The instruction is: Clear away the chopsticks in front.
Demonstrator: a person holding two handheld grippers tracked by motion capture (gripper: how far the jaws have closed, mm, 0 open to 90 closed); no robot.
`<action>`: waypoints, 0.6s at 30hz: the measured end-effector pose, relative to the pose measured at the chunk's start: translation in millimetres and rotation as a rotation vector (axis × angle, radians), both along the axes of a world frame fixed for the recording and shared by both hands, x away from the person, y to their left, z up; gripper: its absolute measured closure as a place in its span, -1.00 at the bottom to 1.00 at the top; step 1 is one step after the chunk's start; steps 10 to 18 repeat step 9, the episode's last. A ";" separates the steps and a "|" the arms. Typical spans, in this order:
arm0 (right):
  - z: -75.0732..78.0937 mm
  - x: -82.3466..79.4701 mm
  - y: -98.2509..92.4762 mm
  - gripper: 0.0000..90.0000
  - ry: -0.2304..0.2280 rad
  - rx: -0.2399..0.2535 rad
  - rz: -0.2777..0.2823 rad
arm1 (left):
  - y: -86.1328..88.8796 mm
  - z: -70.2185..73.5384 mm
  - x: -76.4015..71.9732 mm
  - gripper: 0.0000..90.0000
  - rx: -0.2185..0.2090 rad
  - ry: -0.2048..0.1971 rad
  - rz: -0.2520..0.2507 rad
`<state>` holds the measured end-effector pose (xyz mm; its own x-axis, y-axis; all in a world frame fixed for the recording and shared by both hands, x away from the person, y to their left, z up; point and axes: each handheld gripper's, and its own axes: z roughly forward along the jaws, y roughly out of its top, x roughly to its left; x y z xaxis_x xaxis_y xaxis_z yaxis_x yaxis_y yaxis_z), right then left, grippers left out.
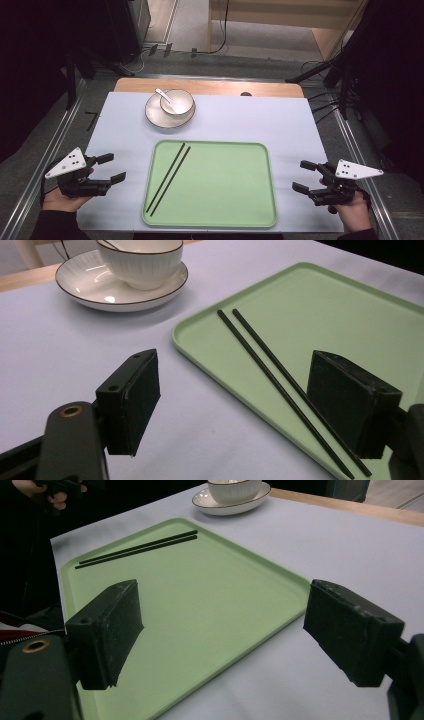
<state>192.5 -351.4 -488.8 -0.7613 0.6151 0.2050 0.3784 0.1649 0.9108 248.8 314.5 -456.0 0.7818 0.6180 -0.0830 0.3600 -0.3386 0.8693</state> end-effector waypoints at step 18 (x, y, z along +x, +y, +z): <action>0.0 0.1 0.3 -0.64 0.000 -0.001 0.002 | 0.4 -0.8 0.7 -0.52 0.001 0.008 0.008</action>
